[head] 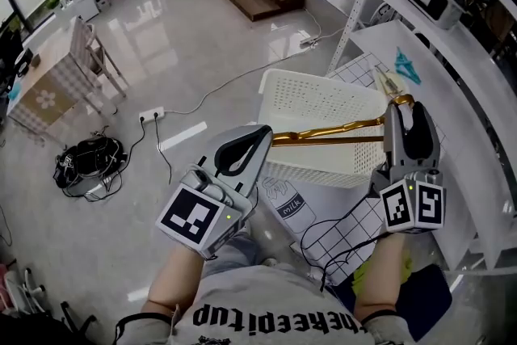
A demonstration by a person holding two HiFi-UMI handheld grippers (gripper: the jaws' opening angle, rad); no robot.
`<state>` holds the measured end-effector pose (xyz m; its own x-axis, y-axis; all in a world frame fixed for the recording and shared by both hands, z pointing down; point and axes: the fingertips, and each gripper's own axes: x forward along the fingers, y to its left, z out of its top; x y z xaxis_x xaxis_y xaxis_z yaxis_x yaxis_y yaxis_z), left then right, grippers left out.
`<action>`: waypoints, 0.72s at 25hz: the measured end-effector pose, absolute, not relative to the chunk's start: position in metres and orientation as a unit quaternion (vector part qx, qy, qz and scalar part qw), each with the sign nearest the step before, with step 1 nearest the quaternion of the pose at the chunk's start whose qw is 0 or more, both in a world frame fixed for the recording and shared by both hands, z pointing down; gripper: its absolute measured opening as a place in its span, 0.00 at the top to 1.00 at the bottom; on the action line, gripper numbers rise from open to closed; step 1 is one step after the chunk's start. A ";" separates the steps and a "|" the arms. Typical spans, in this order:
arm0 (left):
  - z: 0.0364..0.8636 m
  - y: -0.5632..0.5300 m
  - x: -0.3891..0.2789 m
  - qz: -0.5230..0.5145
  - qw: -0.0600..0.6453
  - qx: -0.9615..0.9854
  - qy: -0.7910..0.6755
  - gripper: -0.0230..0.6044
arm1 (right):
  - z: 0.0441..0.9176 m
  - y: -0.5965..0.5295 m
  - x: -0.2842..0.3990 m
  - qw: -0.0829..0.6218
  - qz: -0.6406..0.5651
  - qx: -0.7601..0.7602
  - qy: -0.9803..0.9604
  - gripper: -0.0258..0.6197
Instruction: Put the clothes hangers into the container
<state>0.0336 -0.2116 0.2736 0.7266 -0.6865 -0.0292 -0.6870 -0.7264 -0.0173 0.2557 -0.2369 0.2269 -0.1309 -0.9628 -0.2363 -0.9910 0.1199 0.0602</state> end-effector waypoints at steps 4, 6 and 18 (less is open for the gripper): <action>0.278 -0.226 0.033 -0.005 -0.004 -0.929 0.371 0.94 | 0.235 -0.255 0.250 0.061 0.101 -0.647 0.754 0.59; 0.279 -0.235 0.032 -0.002 -0.002 -0.928 0.373 0.94 | 0.238 -0.263 0.247 0.053 0.105 -0.644 0.756 0.59; 0.282 -0.259 0.030 0.003 -0.001 -0.927 0.375 0.94 | 0.254 -0.290 0.226 0.023 0.109 -0.626 0.772 0.59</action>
